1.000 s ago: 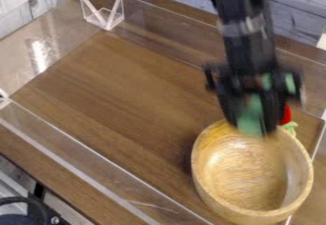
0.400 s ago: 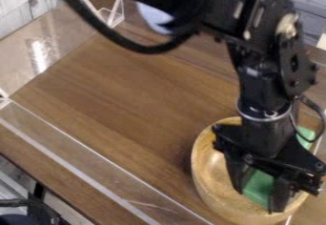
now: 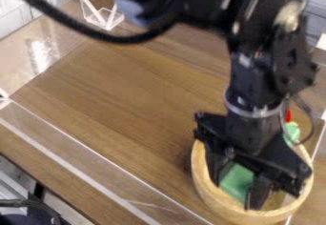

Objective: Put the green block in the brown bowl

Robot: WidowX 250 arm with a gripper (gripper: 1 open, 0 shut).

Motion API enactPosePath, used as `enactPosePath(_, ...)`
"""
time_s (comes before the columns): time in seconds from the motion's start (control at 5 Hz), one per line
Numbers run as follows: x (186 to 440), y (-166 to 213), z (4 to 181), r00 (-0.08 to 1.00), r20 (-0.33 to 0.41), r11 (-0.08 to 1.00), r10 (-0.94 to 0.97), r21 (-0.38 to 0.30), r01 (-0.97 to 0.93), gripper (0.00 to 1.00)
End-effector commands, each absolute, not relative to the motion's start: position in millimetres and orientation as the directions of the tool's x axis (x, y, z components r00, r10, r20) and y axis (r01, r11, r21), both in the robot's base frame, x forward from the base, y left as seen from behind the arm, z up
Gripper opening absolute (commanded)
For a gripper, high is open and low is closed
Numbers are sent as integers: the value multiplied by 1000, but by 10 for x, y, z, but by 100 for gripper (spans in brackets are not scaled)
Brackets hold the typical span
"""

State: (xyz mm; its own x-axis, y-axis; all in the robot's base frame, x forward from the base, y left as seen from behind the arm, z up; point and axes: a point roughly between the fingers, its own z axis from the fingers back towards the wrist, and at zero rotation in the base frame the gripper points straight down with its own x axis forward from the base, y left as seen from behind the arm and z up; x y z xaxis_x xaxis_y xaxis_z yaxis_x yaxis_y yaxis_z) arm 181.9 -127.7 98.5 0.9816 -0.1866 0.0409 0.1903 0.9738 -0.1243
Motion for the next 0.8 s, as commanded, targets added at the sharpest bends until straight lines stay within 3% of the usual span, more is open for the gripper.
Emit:
enactPosePath(0.0,1985,-1272,1130,965,113,958,-235,-144,250,0)
enactPosePath(0.2,2007,-1266,1122,960,129,951,-250,-153,268,0)
enactPosePath(0.6,1904,-1328,1271,975,126,967,-184,-153,203,0)
